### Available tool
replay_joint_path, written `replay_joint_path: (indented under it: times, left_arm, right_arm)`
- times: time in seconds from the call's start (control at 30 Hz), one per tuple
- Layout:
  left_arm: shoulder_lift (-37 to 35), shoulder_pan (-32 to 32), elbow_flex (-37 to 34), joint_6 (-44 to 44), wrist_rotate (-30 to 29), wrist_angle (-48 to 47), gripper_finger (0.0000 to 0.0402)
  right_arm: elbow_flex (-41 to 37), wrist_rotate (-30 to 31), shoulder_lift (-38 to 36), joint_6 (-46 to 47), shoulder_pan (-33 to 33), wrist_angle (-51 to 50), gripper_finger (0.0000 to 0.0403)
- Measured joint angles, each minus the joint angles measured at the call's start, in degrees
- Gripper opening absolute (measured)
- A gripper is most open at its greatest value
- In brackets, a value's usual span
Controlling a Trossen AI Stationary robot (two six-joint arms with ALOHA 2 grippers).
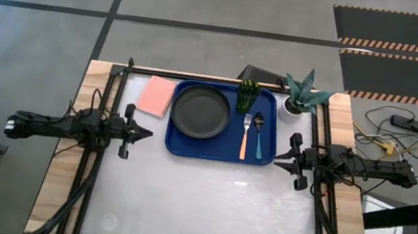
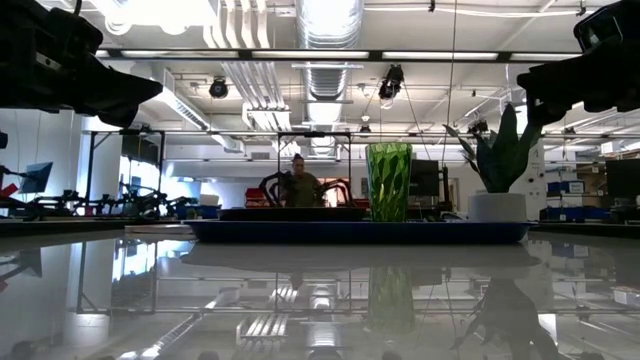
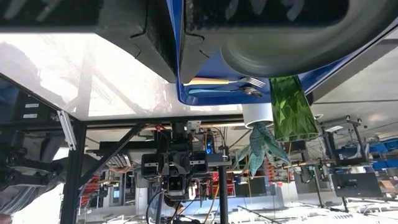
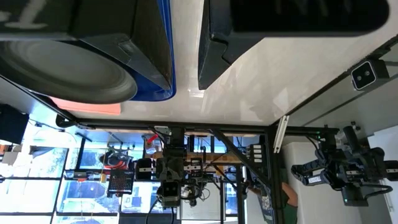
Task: Pick and place plate/cup/fork/spoon on tray
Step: Return to Home Position
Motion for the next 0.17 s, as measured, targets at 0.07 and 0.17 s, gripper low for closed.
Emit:
replay_joint_path:
  times: [0.07, 0.17]
  left_arm:
    - [0.0, 0.0, 0.0, 0.0, 0.0, 0.0, 0.0]
    - [0.0, 0.0, 0.0, 0.0, 0.0, 0.0, 0.0]
  right_arm:
    - [0.0, 0.0, 0.0, 0.0, 0.0, 0.0, 0.0068]
    - [0.0, 0.0, 0.0, 0.0, 0.0, 0.0, 0.0068]
